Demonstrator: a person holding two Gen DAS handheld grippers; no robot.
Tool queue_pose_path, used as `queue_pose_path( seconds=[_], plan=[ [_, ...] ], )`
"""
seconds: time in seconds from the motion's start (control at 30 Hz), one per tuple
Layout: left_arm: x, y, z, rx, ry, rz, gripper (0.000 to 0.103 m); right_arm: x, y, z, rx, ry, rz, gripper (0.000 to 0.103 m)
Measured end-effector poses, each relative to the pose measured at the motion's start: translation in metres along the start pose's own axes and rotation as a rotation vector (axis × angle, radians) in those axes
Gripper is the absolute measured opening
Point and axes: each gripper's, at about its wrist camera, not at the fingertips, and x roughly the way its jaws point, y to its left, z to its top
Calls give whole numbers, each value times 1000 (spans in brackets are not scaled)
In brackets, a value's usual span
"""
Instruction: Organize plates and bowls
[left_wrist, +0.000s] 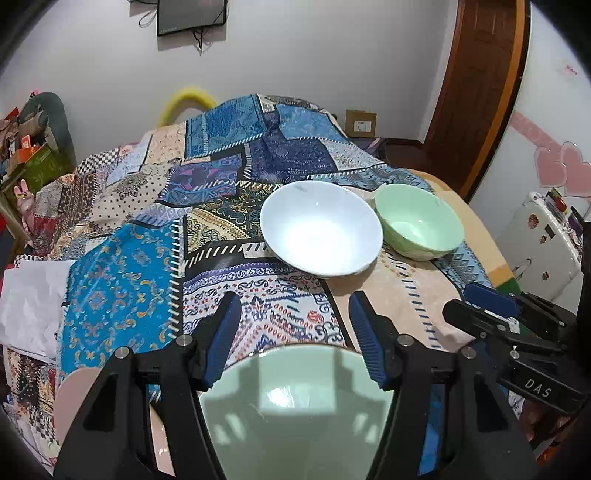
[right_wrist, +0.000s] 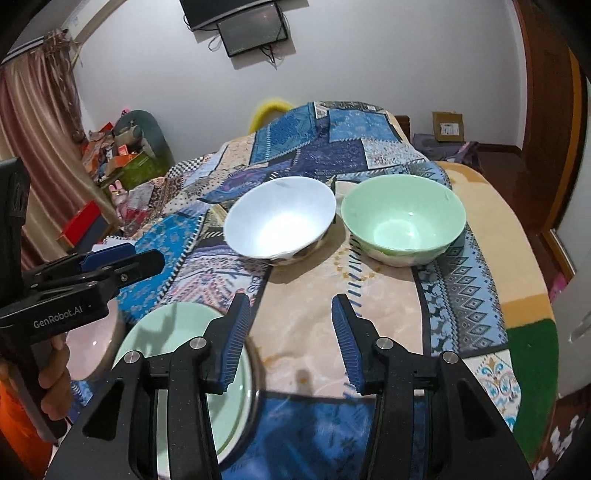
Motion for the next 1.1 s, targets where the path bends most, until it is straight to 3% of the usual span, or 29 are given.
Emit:
queue_pose_path(
  seconds=[0.43, 1.0, 1.1],
  plan=[
    [50, 10, 19, -20, 47, -9, 60, 60, -6, 25, 32, 50, 31, 43],
    [84, 27, 32, -81, 87, 8, 60, 107, -14, 34, 120, 129, 49, 42],
    [92, 34, 32, -116, 114, -4, 60, 111, -15, 35, 130, 134, 50, 38]
  ],
)
